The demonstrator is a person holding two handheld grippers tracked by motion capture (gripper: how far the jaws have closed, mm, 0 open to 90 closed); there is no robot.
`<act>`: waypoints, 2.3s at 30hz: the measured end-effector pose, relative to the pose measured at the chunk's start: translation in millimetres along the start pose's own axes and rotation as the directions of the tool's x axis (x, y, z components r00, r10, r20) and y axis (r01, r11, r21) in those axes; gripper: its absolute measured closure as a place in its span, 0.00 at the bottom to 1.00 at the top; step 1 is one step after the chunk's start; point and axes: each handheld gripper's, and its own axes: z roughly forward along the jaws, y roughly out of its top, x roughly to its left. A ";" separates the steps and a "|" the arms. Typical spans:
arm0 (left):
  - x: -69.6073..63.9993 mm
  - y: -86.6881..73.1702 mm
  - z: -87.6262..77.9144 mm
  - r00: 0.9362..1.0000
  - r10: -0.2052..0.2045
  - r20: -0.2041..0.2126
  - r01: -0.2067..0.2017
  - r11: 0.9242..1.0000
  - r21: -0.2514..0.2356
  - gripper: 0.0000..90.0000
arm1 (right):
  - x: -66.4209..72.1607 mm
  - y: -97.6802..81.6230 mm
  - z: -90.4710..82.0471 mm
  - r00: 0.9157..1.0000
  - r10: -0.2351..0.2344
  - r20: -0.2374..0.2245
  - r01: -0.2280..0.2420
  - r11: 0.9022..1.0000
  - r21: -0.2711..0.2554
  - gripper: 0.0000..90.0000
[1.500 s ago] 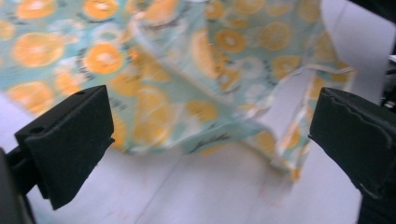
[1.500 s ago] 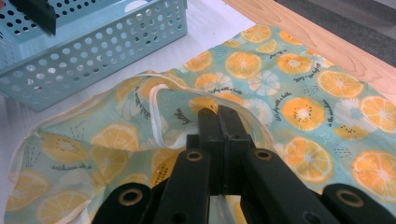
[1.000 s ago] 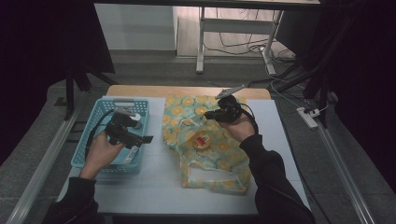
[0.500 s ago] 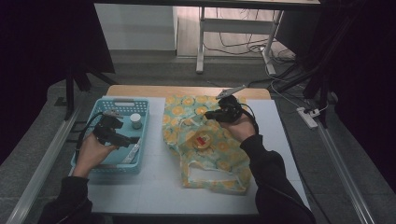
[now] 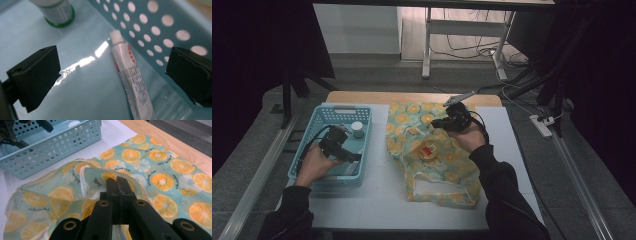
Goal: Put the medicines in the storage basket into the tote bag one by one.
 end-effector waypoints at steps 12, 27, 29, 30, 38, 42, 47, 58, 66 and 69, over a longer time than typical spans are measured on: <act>-4.0 2.1 21.1 0.999 0.035 0.021 -0.038 0.985 0.167 0.19 | 0.6 -0.6 1.4 1.000 0.001 -0.003 -0.001 1.000 0.000 1.00; 0.8 -0.4 15.2 1.000 0.009 0.019 -0.012 0.987 0.160 0.75 | 0.4 -2.1 1.8 1.000 0.002 -0.004 -0.002 1.000 0.002 1.00; 3.0 -0.5 14.8 1.000 -0.010 0.028 0.005 0.987 0.159 0.76 | 0.2 -2.2 1.6 1.000 0.003 -0.004 -0.003 1.000 0.001 1.00; 3.3 -0.3 14.7 0.999 -0.011 0.030 0.006 0.987 0.160 0.77 | 0.2 -2.2 1.5 1.000 0.003 -0.004 -0.003 1.000 0.001 1.00; 5.3 2.0 11.6 0.998 -0.055 0.023 0.051 0.985 0.162 0.80 | -0.3 -1.5 -0.6 1.000 0.004 -0.001 -0.004 1.000 -0.007 1.00; 6.3 1.0 11.1 0.998 -0.065 0.014 0.063 0.987 0.148 0.80 | -0.8 -2.1 -0.6 1.000 0.005 0.000 -0.005 1.000 -0.008 1.00; 7.8 2.1 7.7 0.996 -0.087 0.002 0.086 0.988 0.129 0.80 | -1.3 -2.5 -0.6 1.000 0.008 0.001 -0.008 1.000 -0.007 1.00; 12.1 6.0 -17.3 0.995 -0.102 0.006 0.102 0.994 0.026 0.80 | -1.6 -2.0 -1.6 1.000 0.005 0.003 -0.005 1.000 -0.010 1.00; 11.4 7.3 -37.1 0.994 -0.109 0.026 0.110 0.994 -0.021 0.80 | -2.4 -2.3 -2.3 1.000 0.009 0.006 -0.009 1.000 -0.013 1.00; 7.8 8.9 -45.0 0.994 -0.100 0.033 0.101 0.994 -0.039 0.80 | -2.4 -2.2 -2.2 1.000 0.009 0.006 -0.009 1.000 -0.013 1.00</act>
